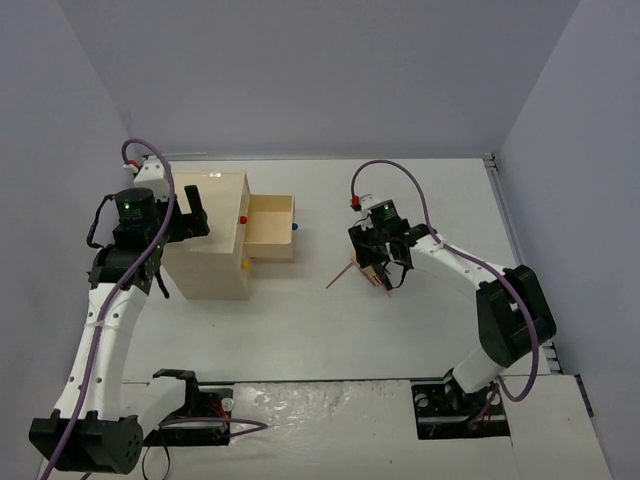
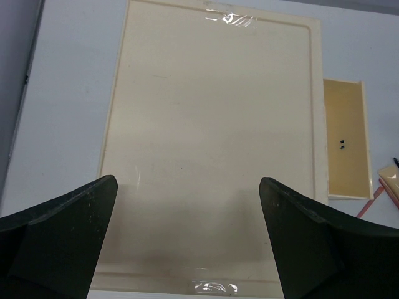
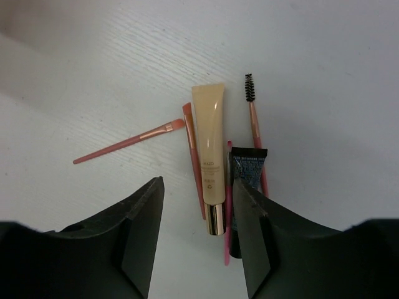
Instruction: Organize the makeup
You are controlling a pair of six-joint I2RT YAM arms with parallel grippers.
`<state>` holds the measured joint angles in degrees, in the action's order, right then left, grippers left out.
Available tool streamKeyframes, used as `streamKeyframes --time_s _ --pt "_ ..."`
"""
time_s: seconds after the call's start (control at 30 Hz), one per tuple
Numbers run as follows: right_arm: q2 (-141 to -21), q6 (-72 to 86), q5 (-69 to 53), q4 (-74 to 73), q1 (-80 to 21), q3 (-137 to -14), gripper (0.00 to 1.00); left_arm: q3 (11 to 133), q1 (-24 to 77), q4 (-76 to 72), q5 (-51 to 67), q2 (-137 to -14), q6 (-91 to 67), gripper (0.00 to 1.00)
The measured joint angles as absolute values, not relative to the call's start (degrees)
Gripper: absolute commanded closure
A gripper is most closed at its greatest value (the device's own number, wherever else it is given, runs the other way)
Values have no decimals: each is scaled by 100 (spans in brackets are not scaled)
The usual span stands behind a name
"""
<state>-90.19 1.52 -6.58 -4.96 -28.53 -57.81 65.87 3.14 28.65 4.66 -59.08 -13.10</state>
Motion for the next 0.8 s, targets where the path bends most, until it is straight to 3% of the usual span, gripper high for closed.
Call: streamKeyframes --time_s 0.3,0.8 --pt "-9591 438 -432 -508 -2854 -5763 63 6047 314 2707 89 -5067 -1155 3" --pt "-9937 438 -271 -486 -2867 -5776 69 6018 294 2670 8 -5131 -1153 3"
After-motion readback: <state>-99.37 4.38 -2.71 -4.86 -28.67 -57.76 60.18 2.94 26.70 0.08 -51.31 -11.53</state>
